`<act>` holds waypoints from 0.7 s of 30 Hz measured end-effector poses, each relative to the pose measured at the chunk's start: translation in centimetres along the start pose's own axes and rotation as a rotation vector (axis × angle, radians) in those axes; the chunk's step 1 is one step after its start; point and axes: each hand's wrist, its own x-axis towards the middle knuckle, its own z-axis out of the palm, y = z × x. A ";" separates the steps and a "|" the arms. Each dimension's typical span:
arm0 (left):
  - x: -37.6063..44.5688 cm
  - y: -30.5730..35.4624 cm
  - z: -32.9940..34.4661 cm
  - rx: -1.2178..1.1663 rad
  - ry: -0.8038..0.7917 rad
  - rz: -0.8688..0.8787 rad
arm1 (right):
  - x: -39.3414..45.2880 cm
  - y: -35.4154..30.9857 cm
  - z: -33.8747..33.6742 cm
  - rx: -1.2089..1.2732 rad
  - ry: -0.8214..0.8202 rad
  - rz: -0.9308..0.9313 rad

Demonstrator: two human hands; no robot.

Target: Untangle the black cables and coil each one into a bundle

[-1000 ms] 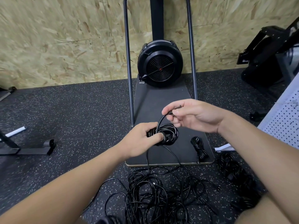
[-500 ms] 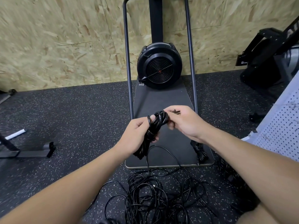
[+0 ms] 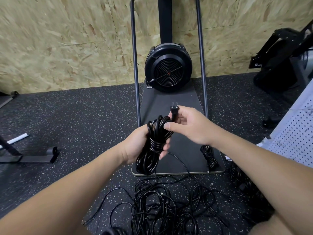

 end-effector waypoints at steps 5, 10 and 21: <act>-0.2 0.4 0.2 -0.140 -0.138 -0.079 | -0.1 -1.0 0.8 0.066 -0.006 -0.022; -0.6 0.7 -0.3 -0.167 -0.186 -0.147 | -0.2 -1.8 0.8 0.204 -0.096 -0.036; -0.6 1.3 -2.8 -0.188 -0.194 -0.084 | 0.5 -0.1 1.6 0.499 0.004 0.042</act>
